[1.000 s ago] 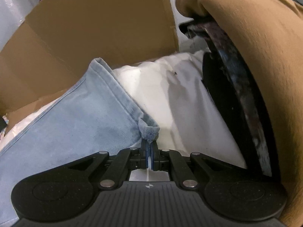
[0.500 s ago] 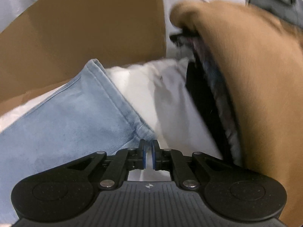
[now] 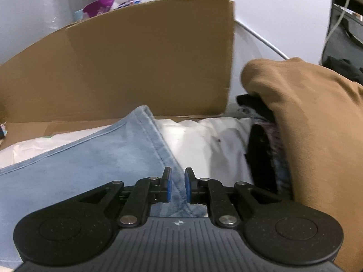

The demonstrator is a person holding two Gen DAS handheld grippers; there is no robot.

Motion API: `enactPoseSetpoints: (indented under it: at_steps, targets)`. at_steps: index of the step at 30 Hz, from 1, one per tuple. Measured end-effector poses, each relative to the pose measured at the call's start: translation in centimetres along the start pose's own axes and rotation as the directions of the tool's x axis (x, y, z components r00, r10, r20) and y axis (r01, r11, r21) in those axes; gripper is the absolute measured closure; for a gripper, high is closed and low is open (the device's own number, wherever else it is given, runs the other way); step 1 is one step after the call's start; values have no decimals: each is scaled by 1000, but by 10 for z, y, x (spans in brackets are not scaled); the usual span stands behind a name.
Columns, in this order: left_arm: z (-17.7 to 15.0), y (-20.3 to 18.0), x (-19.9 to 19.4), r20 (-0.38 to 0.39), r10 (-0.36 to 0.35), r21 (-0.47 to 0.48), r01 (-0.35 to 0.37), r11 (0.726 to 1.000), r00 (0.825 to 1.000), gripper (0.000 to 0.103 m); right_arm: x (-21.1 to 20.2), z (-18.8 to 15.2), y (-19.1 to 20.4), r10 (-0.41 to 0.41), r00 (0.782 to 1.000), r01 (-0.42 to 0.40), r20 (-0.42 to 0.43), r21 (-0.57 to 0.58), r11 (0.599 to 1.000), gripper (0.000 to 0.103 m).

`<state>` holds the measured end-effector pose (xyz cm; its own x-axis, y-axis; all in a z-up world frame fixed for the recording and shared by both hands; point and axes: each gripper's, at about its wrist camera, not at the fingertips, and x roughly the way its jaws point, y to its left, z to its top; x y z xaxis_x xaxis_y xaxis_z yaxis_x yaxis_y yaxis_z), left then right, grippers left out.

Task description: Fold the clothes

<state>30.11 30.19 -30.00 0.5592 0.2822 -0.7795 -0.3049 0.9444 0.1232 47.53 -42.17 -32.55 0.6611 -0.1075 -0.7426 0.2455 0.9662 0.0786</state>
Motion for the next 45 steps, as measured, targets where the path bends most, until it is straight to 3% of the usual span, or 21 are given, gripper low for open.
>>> enactPoseSetpoints:
  at_steps: [2, 4, 12, 15, 20, 26, 29, 33, 39, 45]
  targets:
    - [9, 17, 19, 11, -8, -36, 9, 999, 1000, 59, 1, -1, 4, 10, 1000, -10, -6, -18, 1000, 86]
    - [11, 27, 33, 12, 28, -34, -27, 999, 1000, 59, 3, -3, 7, 21, 1000, -21, -11, -32, 999, 83]
    - [9, 53, 90, -11, 84, -26, -85, 996, 996, 59, 21, -12, 14, 24, 998, -30, -64, -91, 995, 83]
    - [-3, 52, 120, -117, 113, 48, -108, 993, 987, 59, 35, -18, 14, 3, 993, -15, -118, -100, 995, 79]
    - [2, 48, 118, -139, 108, 55, -102, 993, 984, 63, 42, -29, 17, -14, 991, -5, -131, -147, 989, 76]
    - [18, 44, 83, -56, 84, 129, -76, 989, 995, 63, 40, -31, 15, -4, 992, -18, -128, -168, 986, 75]
    - [30, 43, 79, -51, 72, 149, -63, 987, 996, 63, 38, -32, 14, 2, 992, -24, -127, -170, 985, 75]
    - [39, 40, 97, -109, 104, 279, -70, 958, 989, 65, 37, -34, 13, 12, 992, -33, -126, -170, 985, 75]
    - [34, 53, 116, -171, 98, 307, -42, 951, 980, 80, 38, -34, 13, 5, 993, -26, -117, -184, 983, 76]
    - [28, 42, 152, -196, 163, 409, -70, 910, 967, 83, 45, -29, 17, -16, 995, -7, -101, -216, 976, 77]
